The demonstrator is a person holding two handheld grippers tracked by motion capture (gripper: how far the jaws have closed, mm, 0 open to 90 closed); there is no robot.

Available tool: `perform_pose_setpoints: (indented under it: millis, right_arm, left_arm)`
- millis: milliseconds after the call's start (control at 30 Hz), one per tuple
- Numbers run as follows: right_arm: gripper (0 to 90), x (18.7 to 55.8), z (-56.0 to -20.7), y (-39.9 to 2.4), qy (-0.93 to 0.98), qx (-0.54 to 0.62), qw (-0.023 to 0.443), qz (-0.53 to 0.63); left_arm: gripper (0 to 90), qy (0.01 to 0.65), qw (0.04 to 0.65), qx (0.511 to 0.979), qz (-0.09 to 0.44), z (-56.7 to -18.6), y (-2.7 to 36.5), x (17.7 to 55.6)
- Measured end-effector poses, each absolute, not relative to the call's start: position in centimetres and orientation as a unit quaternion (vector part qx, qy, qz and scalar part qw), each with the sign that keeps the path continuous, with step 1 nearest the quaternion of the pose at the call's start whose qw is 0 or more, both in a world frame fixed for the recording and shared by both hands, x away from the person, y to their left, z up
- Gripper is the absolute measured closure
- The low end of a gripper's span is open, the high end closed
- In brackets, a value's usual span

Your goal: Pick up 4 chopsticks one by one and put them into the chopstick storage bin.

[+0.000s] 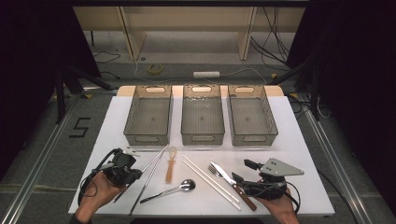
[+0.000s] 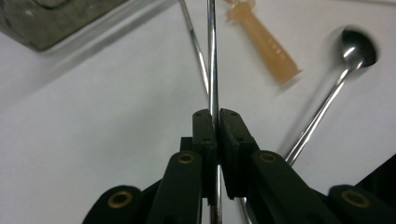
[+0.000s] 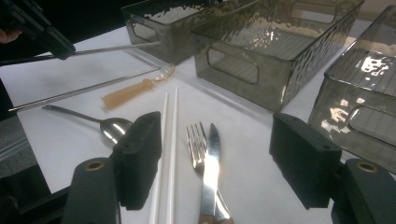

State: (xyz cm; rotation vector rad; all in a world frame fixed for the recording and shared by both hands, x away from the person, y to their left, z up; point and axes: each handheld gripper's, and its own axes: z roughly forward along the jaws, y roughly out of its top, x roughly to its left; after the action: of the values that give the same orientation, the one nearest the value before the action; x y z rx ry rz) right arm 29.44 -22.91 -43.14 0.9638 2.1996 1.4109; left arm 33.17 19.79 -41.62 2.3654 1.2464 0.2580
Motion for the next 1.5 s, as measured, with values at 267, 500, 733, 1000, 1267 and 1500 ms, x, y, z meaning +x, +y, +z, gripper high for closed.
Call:
perform_pose_setpoints:
  millis: [267,500,733,1000,1267,1500]
  right_arm:
    - [32.9,29.4,-43.1,-23.1,0.774,0.343,0.181,0.500]
    - [28.4,29.4,-43.0,-23.2,0.769,0.347,0.184,0.505]
    - [25.9,29.5,-43.0,-23.3,0.765,0.351,0.181,0.508]
    - [25.9,29.5,-43.0,-23.4,0.765,0.351,0.179,0.509]
    - [26.1,29.5,-43.1,-23.4,0.765,0.352,0.179,0.509]
    - [26.1,29.5,-43.1,-23.5,0.765,0.352,0.178,0.508]
  left_arm:
    - [85.0,0.446,0.277,0.846,0.098,-39.6,20.0,34.0]
    - [85.0,0.450,0.298,0.835,0.110,-38.5,20.3,35.6]
    - [85.0,0.450,0.318,0.826,0.121,-37.4,20.4,37.1]
    - [85.0,0.456,0.322,0.820,0.128,-36.8,20.4,39.4]
    - [85.0,0.465,0.328,0.810,0.142,-35.7,21.0,41.5]
    - [84.9,0.479,0.332,0.799,0.150,-35.8,21.4,43.6]
